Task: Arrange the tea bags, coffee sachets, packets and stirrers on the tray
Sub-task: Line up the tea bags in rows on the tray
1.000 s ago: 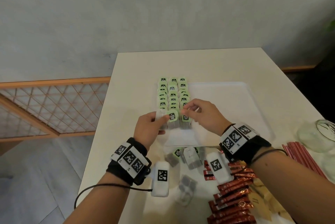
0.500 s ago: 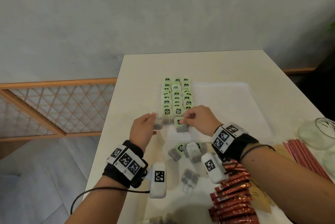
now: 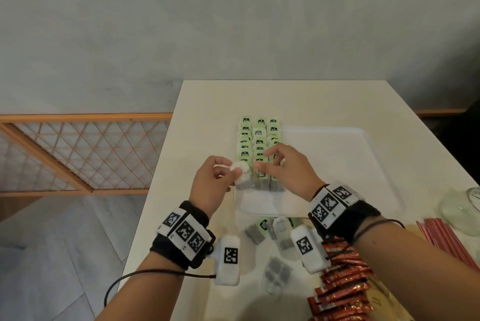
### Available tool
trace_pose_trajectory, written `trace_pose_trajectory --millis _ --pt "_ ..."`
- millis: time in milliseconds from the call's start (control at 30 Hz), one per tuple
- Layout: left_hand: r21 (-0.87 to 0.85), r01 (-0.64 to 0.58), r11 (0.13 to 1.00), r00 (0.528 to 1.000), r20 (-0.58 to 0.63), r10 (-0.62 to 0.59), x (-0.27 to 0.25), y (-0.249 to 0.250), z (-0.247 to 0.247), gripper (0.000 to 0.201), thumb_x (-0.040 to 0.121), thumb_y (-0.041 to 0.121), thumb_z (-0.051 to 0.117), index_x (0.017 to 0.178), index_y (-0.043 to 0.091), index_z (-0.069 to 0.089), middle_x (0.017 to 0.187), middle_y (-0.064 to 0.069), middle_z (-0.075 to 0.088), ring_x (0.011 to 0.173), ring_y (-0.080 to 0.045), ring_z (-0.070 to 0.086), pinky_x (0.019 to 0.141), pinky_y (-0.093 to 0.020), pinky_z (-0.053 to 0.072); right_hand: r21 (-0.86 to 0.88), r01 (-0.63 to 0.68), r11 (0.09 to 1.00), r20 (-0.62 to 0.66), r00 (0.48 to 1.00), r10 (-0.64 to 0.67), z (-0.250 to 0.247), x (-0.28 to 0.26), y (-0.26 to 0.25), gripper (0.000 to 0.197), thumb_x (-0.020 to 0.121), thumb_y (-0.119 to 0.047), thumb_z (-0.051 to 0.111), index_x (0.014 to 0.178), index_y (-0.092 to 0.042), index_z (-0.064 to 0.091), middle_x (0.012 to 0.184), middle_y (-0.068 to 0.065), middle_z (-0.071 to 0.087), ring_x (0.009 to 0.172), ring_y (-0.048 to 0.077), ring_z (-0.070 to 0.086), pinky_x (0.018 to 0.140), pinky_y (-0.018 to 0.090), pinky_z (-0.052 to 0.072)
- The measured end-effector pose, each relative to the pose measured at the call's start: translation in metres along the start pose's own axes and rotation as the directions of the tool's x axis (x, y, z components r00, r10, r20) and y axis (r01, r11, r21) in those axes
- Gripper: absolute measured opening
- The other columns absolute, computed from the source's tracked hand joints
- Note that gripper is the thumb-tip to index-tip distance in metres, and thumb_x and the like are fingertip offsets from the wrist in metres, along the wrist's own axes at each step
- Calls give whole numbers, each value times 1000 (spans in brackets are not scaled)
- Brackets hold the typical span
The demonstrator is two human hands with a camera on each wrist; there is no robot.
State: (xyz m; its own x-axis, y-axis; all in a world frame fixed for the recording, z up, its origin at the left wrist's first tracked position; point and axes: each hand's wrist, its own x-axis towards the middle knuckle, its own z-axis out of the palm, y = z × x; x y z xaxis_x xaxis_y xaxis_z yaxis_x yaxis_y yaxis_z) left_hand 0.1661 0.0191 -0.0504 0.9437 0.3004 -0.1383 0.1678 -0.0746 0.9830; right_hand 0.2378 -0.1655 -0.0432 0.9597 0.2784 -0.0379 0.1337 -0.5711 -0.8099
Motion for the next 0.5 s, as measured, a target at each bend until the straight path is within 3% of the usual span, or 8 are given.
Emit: trace_pose_trajectory --millis 100,200,267,333,433,500 --pt "7 -39 999 994 98 38 1 9 11 12 85 12 74 87 12 62 66 2 67 58 -11 60 63 -25 54 143 20 990 86 996 -32 0 -6 -11 27 86 -44 68 86 -17 71 74 -7 61 65 8 52 66 23 42" --pt "68 -78 995 992 105 71 5 11 18 7 85 16 74 85 20 69 83 1 71 73 -17 64 76 -39 54 167 70 984 66 994 -82 -1 -6 -16 25 89 -31 68 77 -9 69 62 -6 57 57 9 49 61 23 42" --pt "188 -131 973 990 74 119 6 10 21 6 85 24 74 89 26 71 100 4 69 84 -15 66 79 -28 53 126 74 989 3 997 -75 -2 -4 -16 24 89 -29 68 73 -10 67 60 -6 55 55 7 47 58 18 40" --pt "311 -164 936 986 75 148 1 13 25 17 82 34 75 96 26 69 103 7 64 87 -11 62 74 -17 47 64 82 995 -43 996 -79 -1 -2 -15 24 90 -28 67 73 -11 66 62 -7 56 55 5 47 57 14 38" --pt "317 -132 939 990 85 111 -5 17 31 37 75 39 80 101 21 62 96 5 63 81 -15 66 66 -18 46 39 124 991 -46 991 -122 5 -7 -19 23 90 -30 67 78 -11 69 68 -5 64 60 4 55 58 14 44" --pt "300 -141 943 989 76 124 -5 15 32 30 79 31 77 101 20 60 95 5 65 80 -19 69 67 -23 52 49 146 988 -32 989 -145 10 -12 -22 26 92 -35 64 79 -13 68 69 -6 67 60 3 58 60 14 47"
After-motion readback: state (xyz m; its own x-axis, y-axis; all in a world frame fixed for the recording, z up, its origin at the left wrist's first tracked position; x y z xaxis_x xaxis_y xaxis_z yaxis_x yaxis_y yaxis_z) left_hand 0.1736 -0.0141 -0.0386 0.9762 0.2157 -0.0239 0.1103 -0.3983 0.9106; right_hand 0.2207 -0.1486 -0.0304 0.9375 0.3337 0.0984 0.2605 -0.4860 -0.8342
